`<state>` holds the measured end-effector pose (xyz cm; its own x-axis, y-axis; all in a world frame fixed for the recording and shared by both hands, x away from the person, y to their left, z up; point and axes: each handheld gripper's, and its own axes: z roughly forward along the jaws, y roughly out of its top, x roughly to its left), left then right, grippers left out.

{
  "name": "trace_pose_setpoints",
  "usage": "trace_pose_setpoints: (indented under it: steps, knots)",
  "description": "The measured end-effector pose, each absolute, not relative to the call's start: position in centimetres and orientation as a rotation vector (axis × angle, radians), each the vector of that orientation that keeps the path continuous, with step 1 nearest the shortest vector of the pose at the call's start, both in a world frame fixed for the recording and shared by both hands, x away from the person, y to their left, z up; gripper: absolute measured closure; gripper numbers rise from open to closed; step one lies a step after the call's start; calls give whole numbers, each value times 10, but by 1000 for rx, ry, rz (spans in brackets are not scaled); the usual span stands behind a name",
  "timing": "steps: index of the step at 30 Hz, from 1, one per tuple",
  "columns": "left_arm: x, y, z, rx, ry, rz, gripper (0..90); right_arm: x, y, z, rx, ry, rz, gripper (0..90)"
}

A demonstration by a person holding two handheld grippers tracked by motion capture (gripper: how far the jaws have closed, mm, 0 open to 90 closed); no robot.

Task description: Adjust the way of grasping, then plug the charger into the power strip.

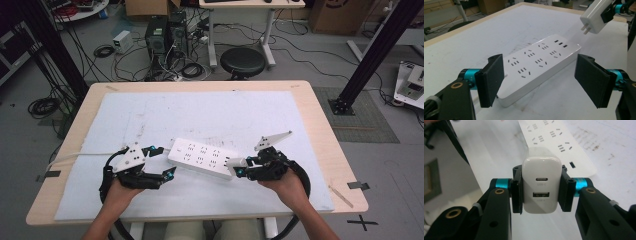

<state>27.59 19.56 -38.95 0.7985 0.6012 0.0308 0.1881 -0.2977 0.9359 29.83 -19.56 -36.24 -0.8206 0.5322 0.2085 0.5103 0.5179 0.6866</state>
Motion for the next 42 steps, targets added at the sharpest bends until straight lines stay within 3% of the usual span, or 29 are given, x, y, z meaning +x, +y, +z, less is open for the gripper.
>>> trace_pose_setpoints:
  steps: [17,42]
  knots:
    - [274,220,-390,1821,669,501,239,308,-193,-343,774,2759,954,635]
    - [268,235,-396,1836,702,523,242,350,-148,-327,596,2908,759,636]
